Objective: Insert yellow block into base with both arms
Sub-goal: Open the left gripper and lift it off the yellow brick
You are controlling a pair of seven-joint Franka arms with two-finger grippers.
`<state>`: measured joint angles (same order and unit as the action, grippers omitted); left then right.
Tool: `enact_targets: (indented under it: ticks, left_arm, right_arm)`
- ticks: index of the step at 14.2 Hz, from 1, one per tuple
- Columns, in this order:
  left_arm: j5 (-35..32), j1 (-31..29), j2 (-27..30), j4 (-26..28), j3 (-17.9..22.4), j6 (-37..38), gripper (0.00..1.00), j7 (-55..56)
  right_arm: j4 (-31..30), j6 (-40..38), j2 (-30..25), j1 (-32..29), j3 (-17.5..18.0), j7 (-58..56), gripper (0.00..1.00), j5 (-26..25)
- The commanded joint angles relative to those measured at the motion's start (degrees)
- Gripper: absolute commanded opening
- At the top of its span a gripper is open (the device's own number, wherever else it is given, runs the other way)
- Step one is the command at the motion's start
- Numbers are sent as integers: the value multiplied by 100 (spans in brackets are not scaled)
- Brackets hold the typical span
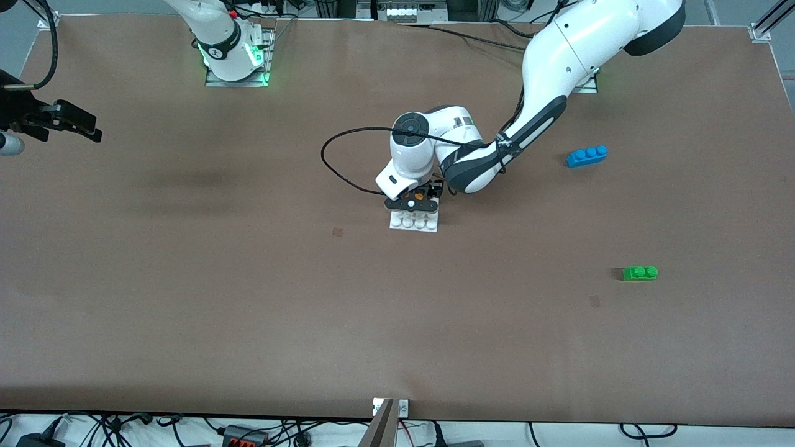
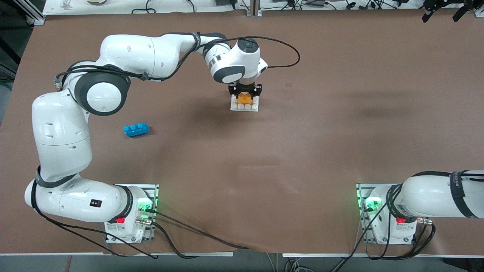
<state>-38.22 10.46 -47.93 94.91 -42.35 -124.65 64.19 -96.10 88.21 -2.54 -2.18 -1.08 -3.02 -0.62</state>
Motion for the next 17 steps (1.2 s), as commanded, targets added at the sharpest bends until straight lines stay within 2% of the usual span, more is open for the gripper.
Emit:
enact_targets:
  ticks: [1,2,6,13,15,17]
  left_arm:
    - [-194,-80,20,72,-45,-33,93,23]
    - [-186,-88,47,54,-62,-24,100,32]
    - [-168,-342,301,-148,-308,398,100,6]
    - [33,-1326,995,-166,-703,811,100,-265]
    - [261,-1599,1250,-166,-731,1195,100,-764]
    - [830,-1775,1636,-183,-670,1644,100,-2017]
  right_arm:
    - [3,-58,-27,-46,29,47,100,89]
    - [3,-58,-27,-46,29,47,100,89]
    - [3,-58,-18,-54,29,47,100,89]
    - [3,-58,-27,-46,29,47,100,89]
    - [3,-58,-27,-46,29,47,100,89]
    - [3,-58,-27,-46,29,47,100,89]
